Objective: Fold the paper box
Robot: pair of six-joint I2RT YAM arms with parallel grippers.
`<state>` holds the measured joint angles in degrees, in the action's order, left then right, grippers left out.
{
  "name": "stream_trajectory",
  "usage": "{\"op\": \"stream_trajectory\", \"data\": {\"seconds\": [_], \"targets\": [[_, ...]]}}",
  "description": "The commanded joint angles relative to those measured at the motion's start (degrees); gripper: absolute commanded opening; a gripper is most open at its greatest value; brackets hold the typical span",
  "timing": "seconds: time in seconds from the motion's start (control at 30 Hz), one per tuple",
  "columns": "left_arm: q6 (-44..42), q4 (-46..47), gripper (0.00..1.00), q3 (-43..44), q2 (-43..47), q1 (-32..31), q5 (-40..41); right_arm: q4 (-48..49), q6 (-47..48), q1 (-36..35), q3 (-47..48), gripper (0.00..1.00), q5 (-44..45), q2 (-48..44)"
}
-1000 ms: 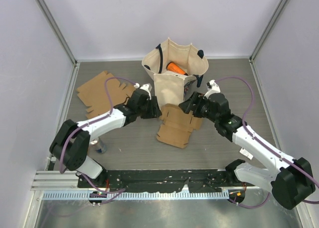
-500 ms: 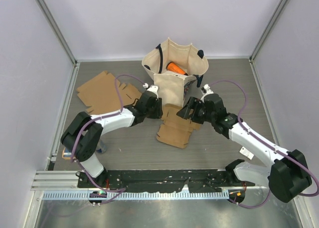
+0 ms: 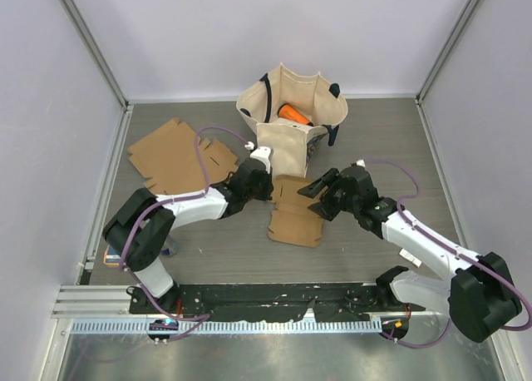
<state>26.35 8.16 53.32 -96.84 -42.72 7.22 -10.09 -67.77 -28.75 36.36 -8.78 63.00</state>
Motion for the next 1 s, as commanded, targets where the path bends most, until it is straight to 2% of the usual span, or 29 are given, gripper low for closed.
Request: {"op": "stream_trajectory", "data": {"seconds": [0.0,0.17,0.37,0.67,0.97], "targets": [[-1.48,8.70,0.00,-5.92,6.64,-2.10,5.25,6.04,-20.63,0.19,-3.57,0.66,-2.30,-0.43],[-1.91,11.78,0.00,-11.30,11.40,-5.09,12.54,4.12,-29.42,-0.07,-3.75,0.66,1.11,-1.91],[-2.35,13.54,0.00,-15.35,15.01,-7.73,18.43,-4.49,-32.69,-0.34,1.34,0.65,5.70,-1.66],[-2.97,15.04,0.00,-16.93,17.12,-10.19,20.72,-3.71,-36.47,-0.43,6.97,0.50,5.88,5.37],[-4.02,15.57,0.00,-18.07,19.23,-11.07,21.16,-1.17,-38.58,-0.52,7.85,0.45,6.05,9.24]]}}
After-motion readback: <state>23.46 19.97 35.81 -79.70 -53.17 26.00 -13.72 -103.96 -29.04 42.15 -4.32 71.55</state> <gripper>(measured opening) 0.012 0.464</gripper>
